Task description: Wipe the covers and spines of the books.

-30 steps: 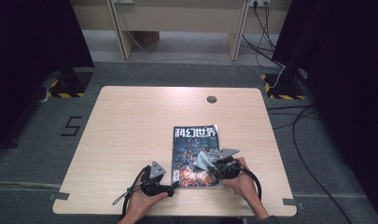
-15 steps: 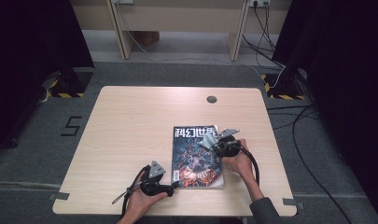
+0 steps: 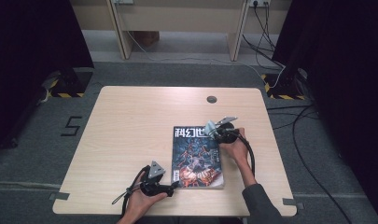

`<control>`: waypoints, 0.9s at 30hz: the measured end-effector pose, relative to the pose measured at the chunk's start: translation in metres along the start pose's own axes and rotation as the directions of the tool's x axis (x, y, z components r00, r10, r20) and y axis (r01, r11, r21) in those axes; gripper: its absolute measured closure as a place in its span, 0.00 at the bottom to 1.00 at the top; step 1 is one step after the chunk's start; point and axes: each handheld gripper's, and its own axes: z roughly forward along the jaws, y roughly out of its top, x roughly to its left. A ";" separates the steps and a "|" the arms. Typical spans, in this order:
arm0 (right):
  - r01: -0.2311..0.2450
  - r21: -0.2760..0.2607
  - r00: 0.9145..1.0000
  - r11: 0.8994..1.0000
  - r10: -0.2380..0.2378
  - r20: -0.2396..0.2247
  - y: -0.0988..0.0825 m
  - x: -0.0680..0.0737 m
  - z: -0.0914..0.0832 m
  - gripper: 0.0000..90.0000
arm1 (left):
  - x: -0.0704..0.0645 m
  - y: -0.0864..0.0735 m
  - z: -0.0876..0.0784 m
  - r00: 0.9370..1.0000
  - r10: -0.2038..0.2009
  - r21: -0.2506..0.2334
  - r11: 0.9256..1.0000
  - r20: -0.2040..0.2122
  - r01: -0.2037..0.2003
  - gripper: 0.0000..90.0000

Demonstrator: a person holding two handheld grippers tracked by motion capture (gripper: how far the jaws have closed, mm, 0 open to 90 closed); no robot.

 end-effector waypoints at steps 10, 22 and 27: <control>-0.007 0.024 0.999 1.000 0.006 0.046 0.016 -0.002 0.010 0.84 | 0.000 0.000 0.000 1.000 0.003 -0.001 1.000 0.001 -0.003 0.23; 0.086 0.004 0.996 0.996 -0.086 -0.018 0.028 0.034 0.018 0.84 | 0.001 0.000 0.000 1.000 0.003 0.000 1.000 0.004 -0.003 0.23; 0.090 -0.004 0.996 0.996 -0.090 -0.027 0.033 0.041 0.022 0.84 | 0.001 0.000 0.000 1.000 0.002 -0.001 1.000 0.003 -0.002 0.23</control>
